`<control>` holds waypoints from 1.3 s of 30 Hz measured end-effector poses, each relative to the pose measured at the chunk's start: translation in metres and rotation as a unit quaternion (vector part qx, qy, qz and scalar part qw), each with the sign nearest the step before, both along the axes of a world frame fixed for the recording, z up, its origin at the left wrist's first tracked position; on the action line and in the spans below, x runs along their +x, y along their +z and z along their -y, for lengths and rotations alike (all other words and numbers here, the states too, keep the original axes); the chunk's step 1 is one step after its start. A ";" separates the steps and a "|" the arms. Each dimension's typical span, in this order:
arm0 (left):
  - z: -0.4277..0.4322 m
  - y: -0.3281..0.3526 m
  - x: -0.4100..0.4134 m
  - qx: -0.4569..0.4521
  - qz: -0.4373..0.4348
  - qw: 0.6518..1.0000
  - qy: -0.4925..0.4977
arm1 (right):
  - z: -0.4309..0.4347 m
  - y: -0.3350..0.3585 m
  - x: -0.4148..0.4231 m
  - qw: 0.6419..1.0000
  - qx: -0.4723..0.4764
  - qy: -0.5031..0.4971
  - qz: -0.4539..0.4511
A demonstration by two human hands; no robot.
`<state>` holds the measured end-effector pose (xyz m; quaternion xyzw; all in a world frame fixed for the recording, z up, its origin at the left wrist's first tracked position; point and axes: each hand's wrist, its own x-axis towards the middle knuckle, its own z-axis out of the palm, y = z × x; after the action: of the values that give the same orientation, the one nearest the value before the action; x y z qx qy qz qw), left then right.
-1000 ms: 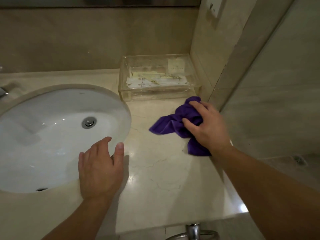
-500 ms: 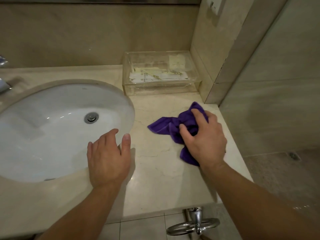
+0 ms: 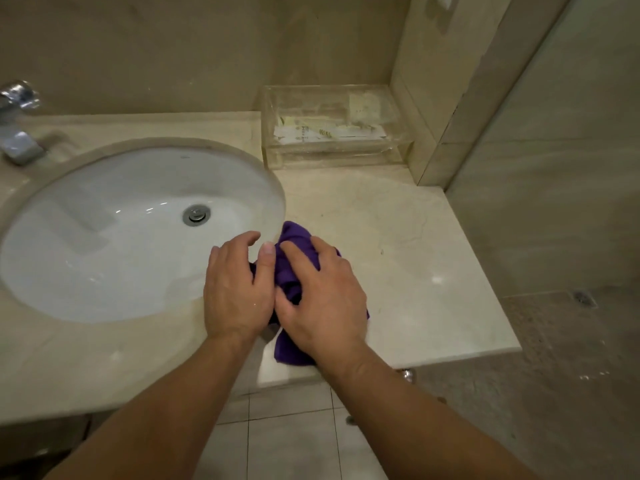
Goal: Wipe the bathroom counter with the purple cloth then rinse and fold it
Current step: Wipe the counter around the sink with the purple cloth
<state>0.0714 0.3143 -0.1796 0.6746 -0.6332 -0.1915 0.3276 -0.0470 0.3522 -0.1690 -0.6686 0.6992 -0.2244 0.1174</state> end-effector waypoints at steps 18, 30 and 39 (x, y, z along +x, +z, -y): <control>-0.064 0.020 0.181 0.042 0.235 0.970 -0.045 | -0.038 0.005 -0.151 0.980 0.010 -0.200 0.008; -0.081 0.018 0.194 0.067 0.241 0.968 -0.014 | -0.029 0.008 -0.086 0.989 -0.010 -0.148 -0.009; -0.081 0.023 0.218 0.070 0.249 0.965 -0.027 | -0.027 0.004 0.004 0.994 -0.016 -0.099 -0.034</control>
<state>0.2893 0.3950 -0.1565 0.7049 -0.6978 -0.0696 0.1061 -0.0425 0.3792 -0.1651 -0.6048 0.7621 -0.2231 0.0603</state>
